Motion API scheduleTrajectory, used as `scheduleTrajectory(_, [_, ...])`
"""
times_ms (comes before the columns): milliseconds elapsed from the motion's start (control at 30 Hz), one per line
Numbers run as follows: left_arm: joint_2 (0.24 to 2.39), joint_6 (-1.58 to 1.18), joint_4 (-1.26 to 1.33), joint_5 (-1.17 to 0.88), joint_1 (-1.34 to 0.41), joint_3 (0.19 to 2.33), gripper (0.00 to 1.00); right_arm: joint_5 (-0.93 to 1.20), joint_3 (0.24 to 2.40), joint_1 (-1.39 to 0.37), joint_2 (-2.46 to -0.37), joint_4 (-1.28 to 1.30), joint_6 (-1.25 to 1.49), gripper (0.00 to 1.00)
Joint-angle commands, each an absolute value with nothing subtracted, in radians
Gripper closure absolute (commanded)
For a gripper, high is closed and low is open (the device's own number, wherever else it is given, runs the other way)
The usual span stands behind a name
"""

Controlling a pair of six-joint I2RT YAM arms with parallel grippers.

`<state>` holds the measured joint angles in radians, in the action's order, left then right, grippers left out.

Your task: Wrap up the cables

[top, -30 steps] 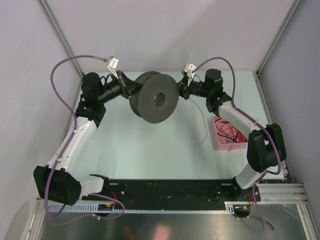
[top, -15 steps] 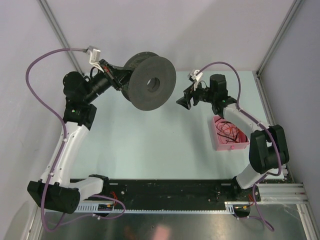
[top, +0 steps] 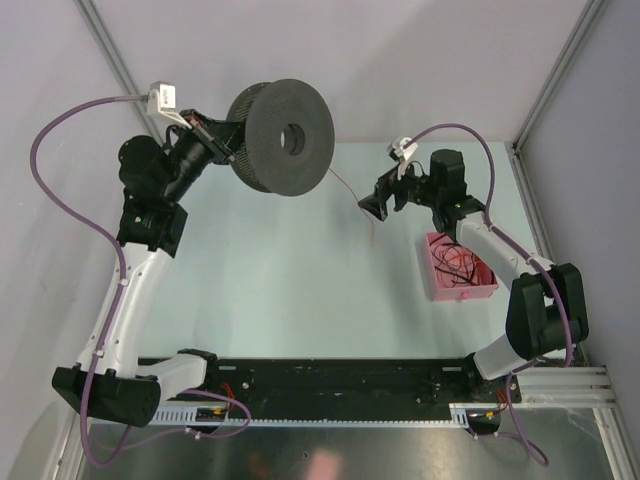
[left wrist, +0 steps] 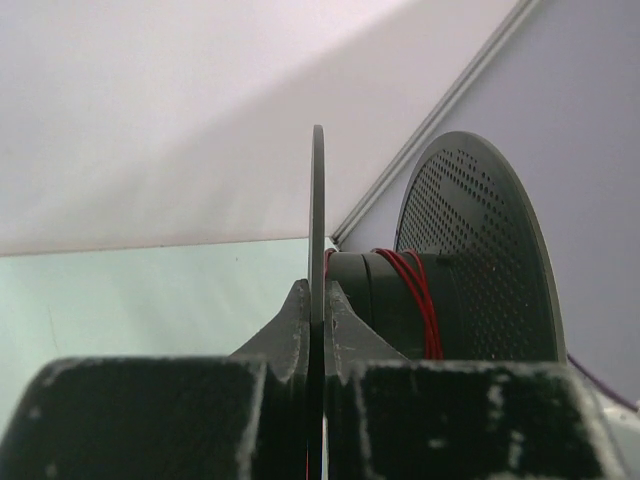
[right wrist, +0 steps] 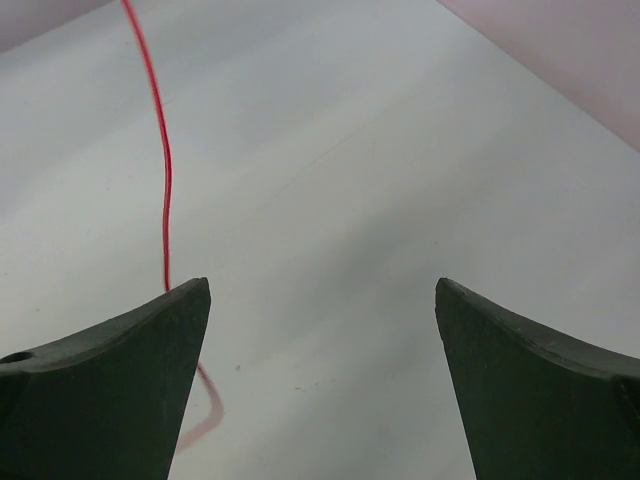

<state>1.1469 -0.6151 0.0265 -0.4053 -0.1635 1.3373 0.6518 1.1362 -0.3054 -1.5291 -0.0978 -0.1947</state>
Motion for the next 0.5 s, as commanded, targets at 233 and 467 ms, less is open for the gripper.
scheduleTrajectory(233, [1.107, -0.800, 0.064, -0.215, -0.156, 1.372, 1.00, 0.690, 1.117, -0.335, -1.554, -0.221, -0.131, 0.01])
scheduleTrajectory(467, [1.087, -0.777, 0.064, -0.150, -0.163, 1.374, 1.00, 0.615, 1.118, -0.404, -1.577, -0.279, -0.089, 0.01])
